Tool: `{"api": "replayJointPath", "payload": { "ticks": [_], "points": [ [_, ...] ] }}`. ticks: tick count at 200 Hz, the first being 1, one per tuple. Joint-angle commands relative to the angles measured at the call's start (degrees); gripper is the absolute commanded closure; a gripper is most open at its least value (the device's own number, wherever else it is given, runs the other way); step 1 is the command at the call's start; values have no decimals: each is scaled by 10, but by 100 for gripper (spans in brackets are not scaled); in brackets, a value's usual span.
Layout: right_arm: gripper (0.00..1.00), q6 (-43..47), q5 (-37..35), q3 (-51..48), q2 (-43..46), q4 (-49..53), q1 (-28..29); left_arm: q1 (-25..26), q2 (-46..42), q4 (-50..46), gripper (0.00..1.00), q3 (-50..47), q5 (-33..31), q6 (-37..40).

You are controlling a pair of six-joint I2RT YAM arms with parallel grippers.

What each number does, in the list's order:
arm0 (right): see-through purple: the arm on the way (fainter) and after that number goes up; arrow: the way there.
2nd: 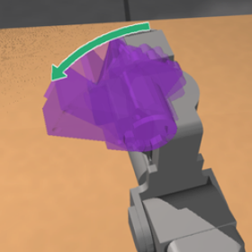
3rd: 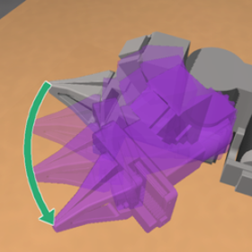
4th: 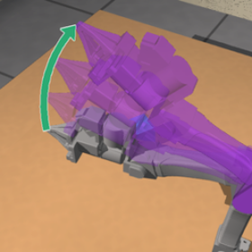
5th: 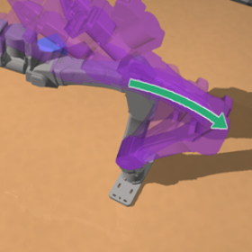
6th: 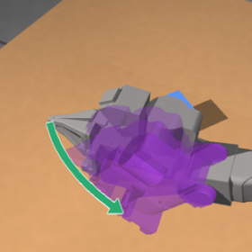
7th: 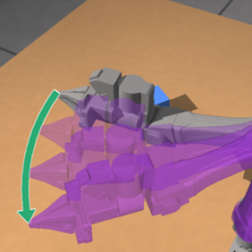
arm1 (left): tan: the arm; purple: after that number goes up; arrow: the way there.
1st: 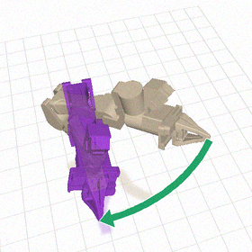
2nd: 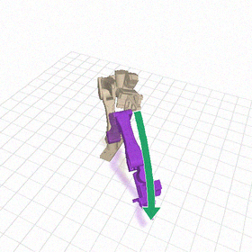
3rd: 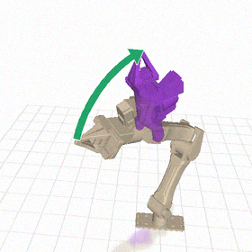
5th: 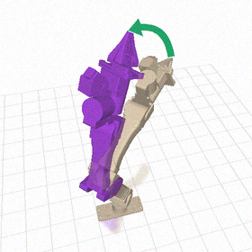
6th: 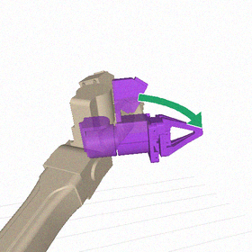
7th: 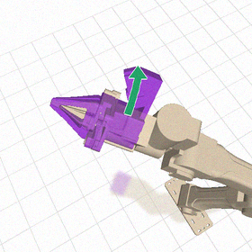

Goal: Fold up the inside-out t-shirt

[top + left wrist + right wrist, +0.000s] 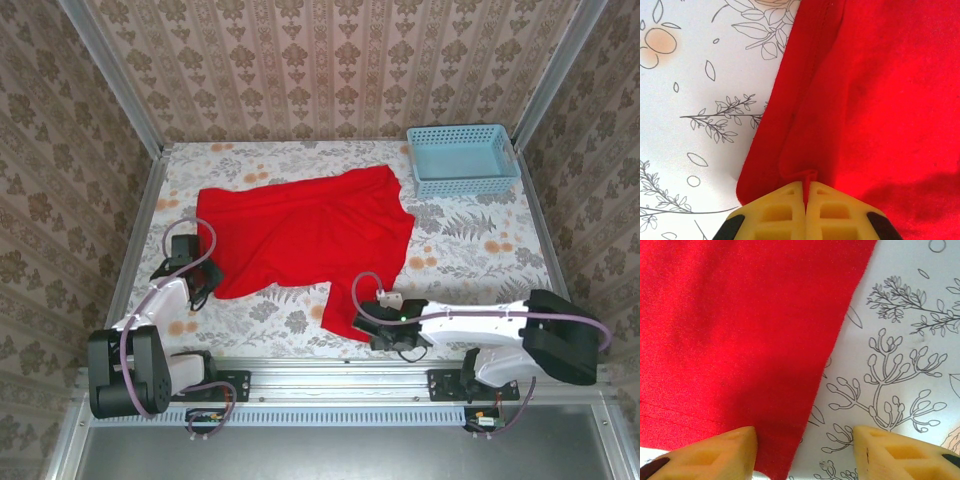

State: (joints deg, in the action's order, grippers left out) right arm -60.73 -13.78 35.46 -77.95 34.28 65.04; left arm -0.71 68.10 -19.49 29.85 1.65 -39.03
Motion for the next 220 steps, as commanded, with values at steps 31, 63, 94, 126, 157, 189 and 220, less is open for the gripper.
{"api": "replayJointPath", "payload": {
  "ticks": [31,63,94,126,157,189,220],
  "points": [
    [60,-31,-2,39,-88,-42,24,6,-22,-1,100,-9,5,-4],
    [83,-40,-18,29,-68,-39,24,7,-47,-14,100,-15,-2,-6],
    [98,-60,-58,18,-3,16,24,12,-78,-37,100,-25,-17,-23],
    [100,-78,-113,11,82,98,22,24,-137,-68,100,-48,-39,-59],
    [100,-65,-138,11,159,140,3,37,-201,-107,100,-57,-50,-90],
    [100,41,-92,53,189,122,-73,41,-243,-134,100,-43,-50,-104],
    [100,135,-96,140,160,126,-137,39,-213,-138,100,5,-66,-102]
  ]
}}
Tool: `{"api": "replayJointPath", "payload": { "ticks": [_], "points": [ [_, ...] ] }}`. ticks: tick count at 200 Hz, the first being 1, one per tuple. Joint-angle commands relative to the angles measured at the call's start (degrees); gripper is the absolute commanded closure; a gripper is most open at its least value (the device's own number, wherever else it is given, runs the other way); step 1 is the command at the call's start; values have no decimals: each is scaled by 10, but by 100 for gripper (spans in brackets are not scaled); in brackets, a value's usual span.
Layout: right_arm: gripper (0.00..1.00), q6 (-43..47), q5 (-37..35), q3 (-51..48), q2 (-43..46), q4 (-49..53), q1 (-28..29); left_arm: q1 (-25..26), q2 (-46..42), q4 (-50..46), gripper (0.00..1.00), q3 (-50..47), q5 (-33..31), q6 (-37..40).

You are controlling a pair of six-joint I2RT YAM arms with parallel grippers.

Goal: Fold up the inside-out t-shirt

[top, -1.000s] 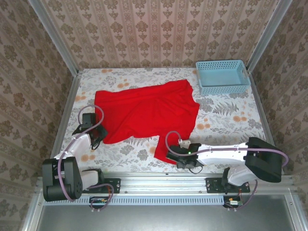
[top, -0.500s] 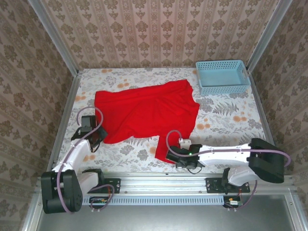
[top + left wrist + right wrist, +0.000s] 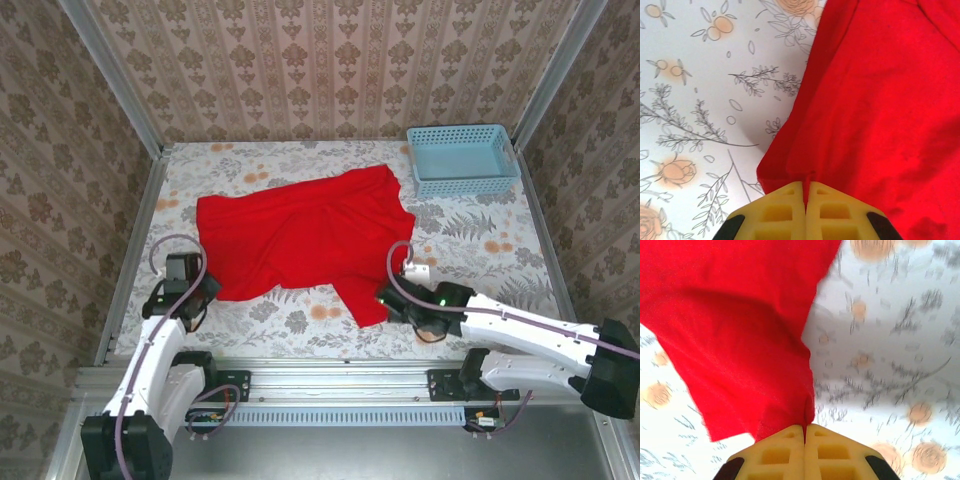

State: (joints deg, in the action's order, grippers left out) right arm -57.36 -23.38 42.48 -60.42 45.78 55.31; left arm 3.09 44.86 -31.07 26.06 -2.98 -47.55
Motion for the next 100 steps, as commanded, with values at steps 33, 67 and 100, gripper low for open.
{"api": "replayJointPath", "payload": {
  "ticks": [33,67,100],
  "points": [
    [100,195,28,155,-74,-28,-120,-7,69,13,100,76,-21,-34],
    [100,266,43,242,-152,-53,-184,-22,139,43,100,124,-23,-31],
    [100,315,51,332,-243,-78,-239,-38,211,68,100,168,-18,-22]
  ]
}}
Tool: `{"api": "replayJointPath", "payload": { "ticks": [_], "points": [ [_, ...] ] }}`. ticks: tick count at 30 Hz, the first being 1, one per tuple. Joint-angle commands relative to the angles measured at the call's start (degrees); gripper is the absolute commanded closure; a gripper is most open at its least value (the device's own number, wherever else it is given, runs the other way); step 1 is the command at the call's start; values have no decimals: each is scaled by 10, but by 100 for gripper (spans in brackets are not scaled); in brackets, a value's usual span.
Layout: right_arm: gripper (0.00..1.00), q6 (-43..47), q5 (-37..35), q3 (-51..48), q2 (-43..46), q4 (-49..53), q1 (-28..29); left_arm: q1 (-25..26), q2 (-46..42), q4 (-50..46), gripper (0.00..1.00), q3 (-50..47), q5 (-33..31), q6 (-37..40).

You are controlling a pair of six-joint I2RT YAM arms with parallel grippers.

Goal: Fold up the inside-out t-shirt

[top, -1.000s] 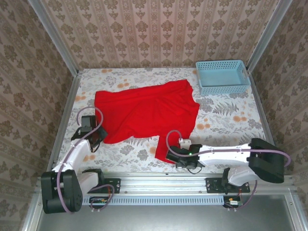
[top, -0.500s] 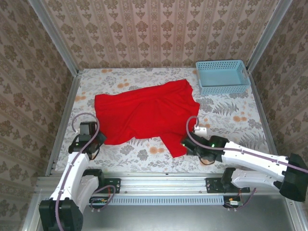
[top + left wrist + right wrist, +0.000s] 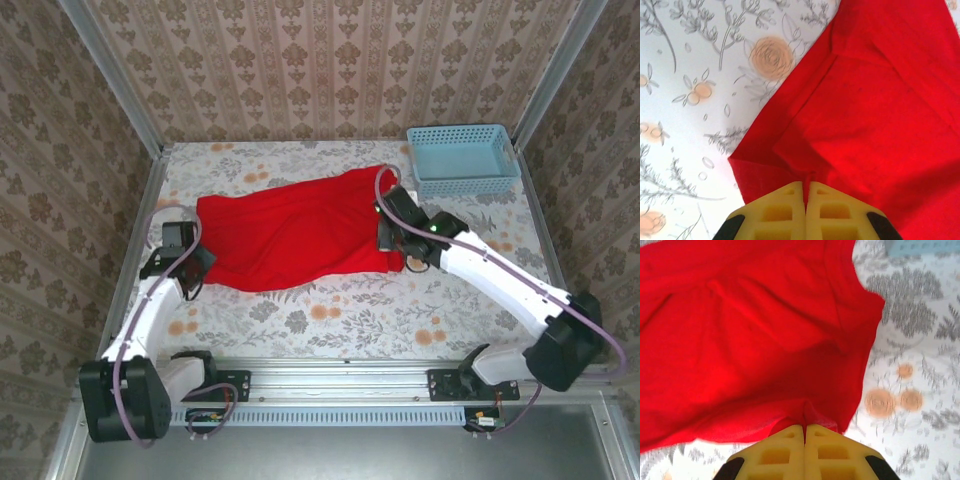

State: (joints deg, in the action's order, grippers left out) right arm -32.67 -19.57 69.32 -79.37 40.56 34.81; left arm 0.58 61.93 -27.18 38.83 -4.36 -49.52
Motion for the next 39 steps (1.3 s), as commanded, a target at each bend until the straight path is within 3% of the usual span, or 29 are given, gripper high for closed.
{"api": "replayJointPath", "payload": {
  "ticks": [1,14,39],
  "points": [
    [100,69,13,67,-58,-26,-36,-12,43,29,100,41,-4,-2],
    [100,126,26,349,-325,-8,-114,-31,215,52,100,160,-5,21],
    [100,162,3,581,-546,6,-145,-61,449,3,99,360,-20,86]
  ]
}}
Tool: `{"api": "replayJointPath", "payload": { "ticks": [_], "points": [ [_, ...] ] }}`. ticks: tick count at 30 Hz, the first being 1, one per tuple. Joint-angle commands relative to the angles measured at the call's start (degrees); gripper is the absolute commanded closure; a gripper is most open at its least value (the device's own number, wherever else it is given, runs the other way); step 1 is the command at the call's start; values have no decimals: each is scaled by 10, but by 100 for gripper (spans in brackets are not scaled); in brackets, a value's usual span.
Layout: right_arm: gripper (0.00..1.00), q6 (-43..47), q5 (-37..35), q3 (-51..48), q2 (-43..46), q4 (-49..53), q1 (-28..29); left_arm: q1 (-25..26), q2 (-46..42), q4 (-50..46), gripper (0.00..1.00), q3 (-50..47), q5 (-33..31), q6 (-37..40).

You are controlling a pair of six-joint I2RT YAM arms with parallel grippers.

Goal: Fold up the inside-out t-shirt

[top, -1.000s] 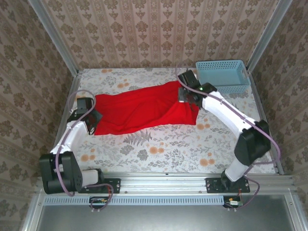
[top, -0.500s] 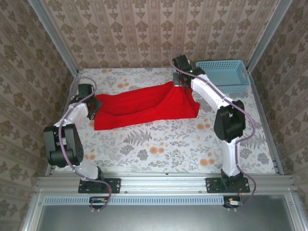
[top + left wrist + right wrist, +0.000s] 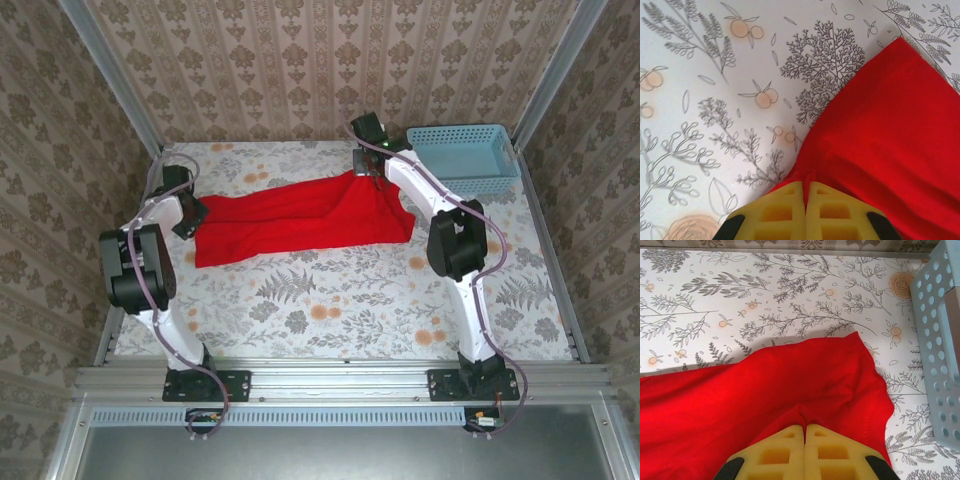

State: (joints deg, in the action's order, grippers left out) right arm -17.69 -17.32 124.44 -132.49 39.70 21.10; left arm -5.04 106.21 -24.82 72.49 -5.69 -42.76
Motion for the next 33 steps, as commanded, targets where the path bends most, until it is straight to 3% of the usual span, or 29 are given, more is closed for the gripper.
{"api": "replayJointPath", "payload": {
  "ticks": [1,6,9,13,18,22,25,29,33],
  "points": [
    [100,13,-20,33,-19,13,-9,-6,8,-22,99,24,-11,17],
    [100,17,-22,77,-49,25,-14,-8,24,-37,98,41,-18,21],
    [100,26,-10,107,-68,39,-14,-8,24,-44,92,42,-28,19],
    [61,48,-5,131,-73,72,-15,-12,15,-56,65,47,-18,21],
    [47,65,-4,32,9,54,-13,0,-61,-48,52,11,-23,44],
    [46,46,49,-91,80,5,-12,44,-107,-15,53,-34,-10,54],
    [44,23,72,-150,98,-13,-14,59,-89,27,53,-53,46,56],
    [39,4,103,-201,90,-51,-28,52,-32,47,53,-46,81,63],
    [33,6,118,-190,60,-51,-33,28,1,65,53,-52,96,59]
  ]
}}
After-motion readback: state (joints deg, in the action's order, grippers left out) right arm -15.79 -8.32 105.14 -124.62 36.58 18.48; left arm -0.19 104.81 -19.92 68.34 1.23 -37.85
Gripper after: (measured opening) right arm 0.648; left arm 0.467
